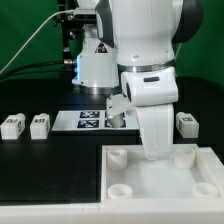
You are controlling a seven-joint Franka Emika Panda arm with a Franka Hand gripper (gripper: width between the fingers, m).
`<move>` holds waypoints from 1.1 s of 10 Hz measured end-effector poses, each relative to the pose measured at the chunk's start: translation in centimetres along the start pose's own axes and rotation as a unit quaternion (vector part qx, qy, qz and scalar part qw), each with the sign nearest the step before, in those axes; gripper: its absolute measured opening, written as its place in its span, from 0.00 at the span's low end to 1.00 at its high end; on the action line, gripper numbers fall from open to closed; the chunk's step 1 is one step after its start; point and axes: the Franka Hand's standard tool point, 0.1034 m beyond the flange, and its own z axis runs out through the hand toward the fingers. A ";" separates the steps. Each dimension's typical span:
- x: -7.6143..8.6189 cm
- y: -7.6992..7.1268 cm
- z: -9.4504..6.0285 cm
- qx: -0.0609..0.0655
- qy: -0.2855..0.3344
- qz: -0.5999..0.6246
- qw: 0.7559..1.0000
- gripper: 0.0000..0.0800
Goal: Assemble one leg
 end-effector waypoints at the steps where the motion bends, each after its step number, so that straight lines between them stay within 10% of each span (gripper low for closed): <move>1: 0.0 0.0 0.0 0.000 0.000 0.000 1.000 0.16; 2: -0.1 0.0 0.1 0.001 0.000 0.001 1.000 0.16; 4: -0.2 -0.1 0.1 0.001 0.000 0.001 1.000 0.56; 6: -0.2 -0.1 0.1 0.001 0.000 0.002 1.000 0.75; 11: -0.3 -0.1 0.2 0.002 -0.001 0.002 1.000 0.81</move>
Offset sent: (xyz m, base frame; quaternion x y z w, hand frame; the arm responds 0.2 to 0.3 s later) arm 0.0000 0.0000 0.0000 0.0000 0.0000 0.0000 1.0000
